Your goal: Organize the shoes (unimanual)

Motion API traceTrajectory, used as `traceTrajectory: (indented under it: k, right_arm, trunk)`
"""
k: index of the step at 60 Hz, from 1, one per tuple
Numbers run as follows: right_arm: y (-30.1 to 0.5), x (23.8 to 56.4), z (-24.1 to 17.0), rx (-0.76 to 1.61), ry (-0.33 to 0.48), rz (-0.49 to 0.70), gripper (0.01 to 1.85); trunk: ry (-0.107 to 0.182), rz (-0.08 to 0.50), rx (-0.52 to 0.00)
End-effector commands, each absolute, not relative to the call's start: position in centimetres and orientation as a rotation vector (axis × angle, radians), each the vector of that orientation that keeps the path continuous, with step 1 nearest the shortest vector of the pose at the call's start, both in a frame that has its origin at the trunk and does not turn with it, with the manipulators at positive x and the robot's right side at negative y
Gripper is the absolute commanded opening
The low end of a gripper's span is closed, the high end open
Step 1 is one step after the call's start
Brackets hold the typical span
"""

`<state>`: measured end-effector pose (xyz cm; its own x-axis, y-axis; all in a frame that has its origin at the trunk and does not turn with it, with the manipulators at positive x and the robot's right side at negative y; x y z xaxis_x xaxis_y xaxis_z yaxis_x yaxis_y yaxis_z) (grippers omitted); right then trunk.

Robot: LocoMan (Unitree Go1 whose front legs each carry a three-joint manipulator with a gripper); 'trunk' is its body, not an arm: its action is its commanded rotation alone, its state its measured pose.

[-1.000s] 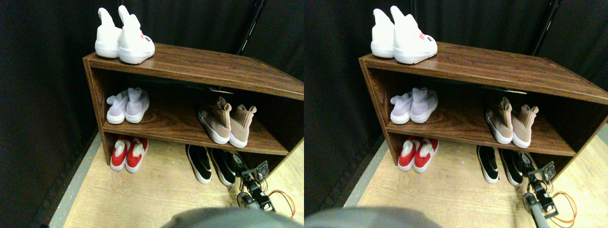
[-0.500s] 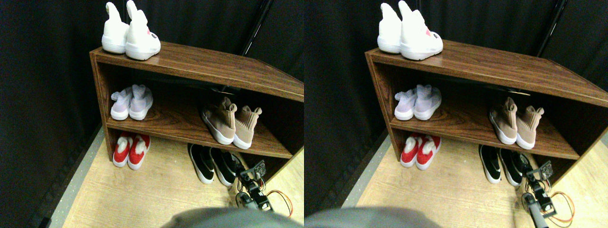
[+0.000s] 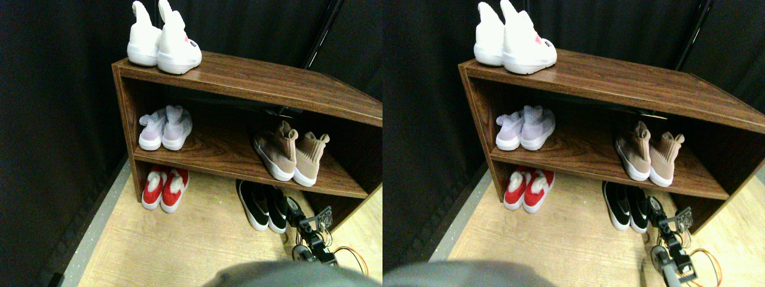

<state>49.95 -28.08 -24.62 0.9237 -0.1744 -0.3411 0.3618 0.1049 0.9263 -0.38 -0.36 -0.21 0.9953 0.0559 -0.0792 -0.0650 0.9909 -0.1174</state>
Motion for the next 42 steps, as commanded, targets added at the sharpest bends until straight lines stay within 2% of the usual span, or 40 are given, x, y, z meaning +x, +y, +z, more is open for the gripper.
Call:
traceTrajectory:
  k: [1,25,35,42]
  right_arm:
    - [-27.6,50.2,-24.1,1.42,0.157,-0.355,0.06]
    - [-28.8,50.4,-23.5,1.436,0.136,-0.36,0.06]
    - [-29.2,50.2,-23.3,1.408,0.088,-0.379,0.06]
    - [-29.7,49.9,-22.6,1.384,0.06,-0.351,0.06]
  trunk:
    - [0.095,0.071,-0.133]
    - [0.093,0.07,-0.134]
    - [0.083,0.048,-0.12]
    - [0.074,0.036,-0.111]
